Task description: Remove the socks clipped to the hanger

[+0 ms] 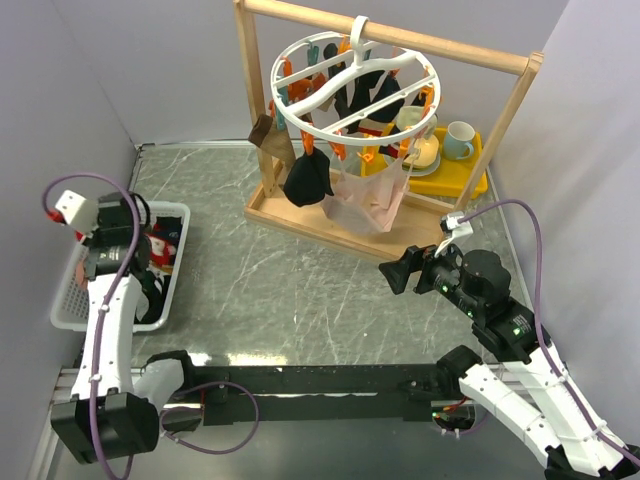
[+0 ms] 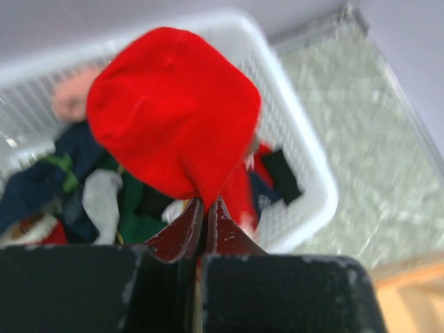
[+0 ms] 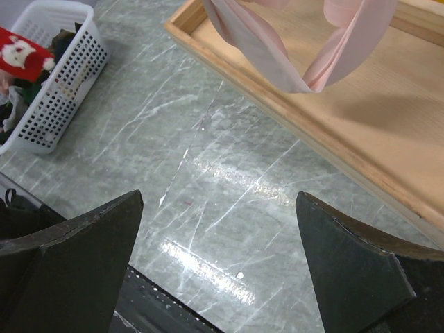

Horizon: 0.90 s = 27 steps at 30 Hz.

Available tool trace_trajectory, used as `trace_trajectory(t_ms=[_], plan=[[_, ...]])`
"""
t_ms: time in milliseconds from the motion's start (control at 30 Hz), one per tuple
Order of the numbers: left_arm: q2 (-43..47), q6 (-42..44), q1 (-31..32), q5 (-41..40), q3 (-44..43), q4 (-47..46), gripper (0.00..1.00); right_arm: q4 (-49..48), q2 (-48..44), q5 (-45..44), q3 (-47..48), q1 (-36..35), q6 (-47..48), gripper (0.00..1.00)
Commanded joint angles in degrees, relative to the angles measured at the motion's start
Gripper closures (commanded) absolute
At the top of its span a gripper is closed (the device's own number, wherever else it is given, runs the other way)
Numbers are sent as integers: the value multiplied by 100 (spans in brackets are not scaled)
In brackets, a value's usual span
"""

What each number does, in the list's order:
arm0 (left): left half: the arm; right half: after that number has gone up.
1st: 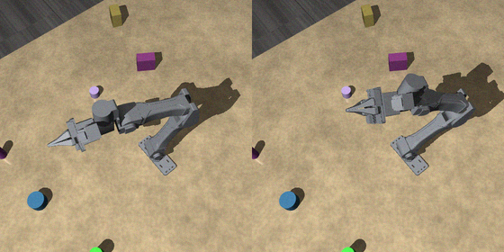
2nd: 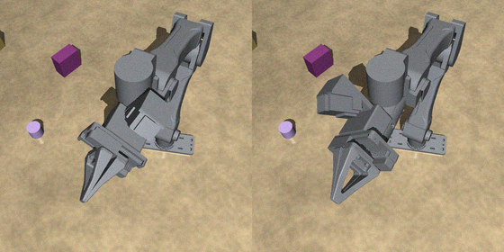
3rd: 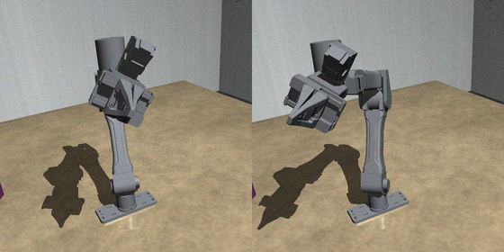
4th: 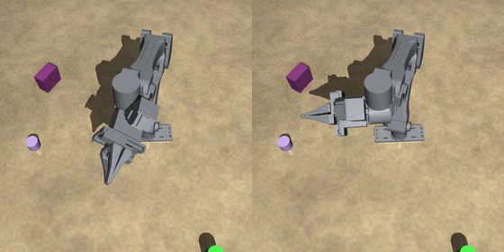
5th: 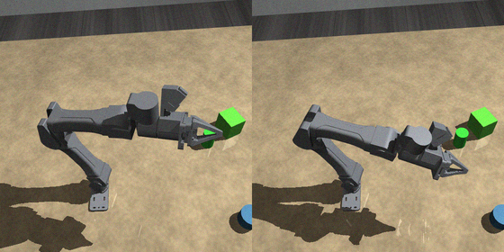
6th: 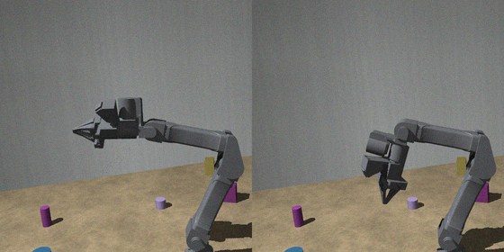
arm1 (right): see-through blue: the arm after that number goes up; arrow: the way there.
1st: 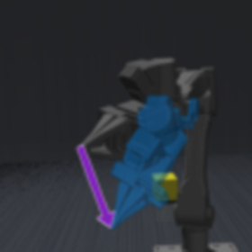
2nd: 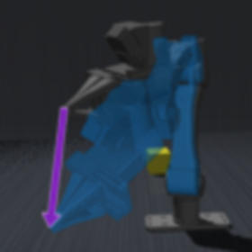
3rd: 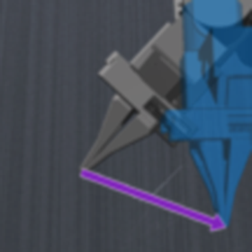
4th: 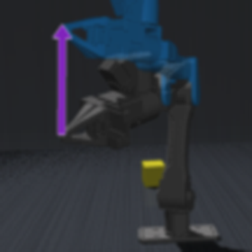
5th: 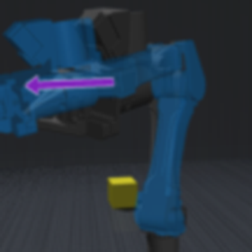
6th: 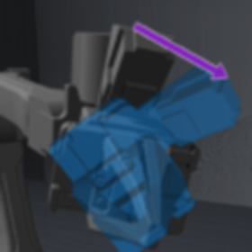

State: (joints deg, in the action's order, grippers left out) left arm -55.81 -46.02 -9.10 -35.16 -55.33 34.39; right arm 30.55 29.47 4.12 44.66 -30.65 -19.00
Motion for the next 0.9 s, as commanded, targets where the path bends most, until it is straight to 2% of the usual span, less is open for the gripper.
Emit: trace_trajectory(t_ms=[0,100,167,233,267,400,467,500,533,633,667,700,767,800,867], plan=[[-123,356,-250,-264,-443,-301,99,-66,-267,10,139,-11,37,0],[-132,401,-250,-45,-330,-468,91,-101,-284,-8,113,-11,2,0],[-27,357,-250,-18,-180,-495,56,-93,-293,-8,104,-11,-15,0],[131,409,-241,210,-75,-626,30,-93,-293,-8,104,-19,-51,0],[193,462,-250,315,-31,-696,26,-93,-293,-16,104,-11,-51,0],[395,673,-250,973,14,-820,18,-84,-267,-60,113,-19,-51,0],[404,848,-250,1544,-126,-837,17,-101,-223,-60,148,-2,-42,0],[465,1197,-250,1973,-179,-890,14,-119,-205,-43,156,-19,-42,0],[518,1357,-250,3135,-162,-986,11,-136,-179,-34,165,-11,-59,0],[808,1403,-241,4776,196,-1810,5,-154,-144,-16,200,-11,-95,0],[896,1298,-241,5738,337,-2387,5,-145,-109,-34,218,-11,-86,0],[1018,1001,-198,6096,495,-2750,6,-137,-91,-60,244,-11,-77,0],[1125,718,-84,6746,891,-3322,8,-110,-39,-104,332,-19,-60,0],[1186,604,170,6794,971,-3760,9,-101,-30,-113,358,-11,-60,0],[1213,673,557,6629,1094,-4018,13,-84,-29,-78,438,-20,-51,0]])
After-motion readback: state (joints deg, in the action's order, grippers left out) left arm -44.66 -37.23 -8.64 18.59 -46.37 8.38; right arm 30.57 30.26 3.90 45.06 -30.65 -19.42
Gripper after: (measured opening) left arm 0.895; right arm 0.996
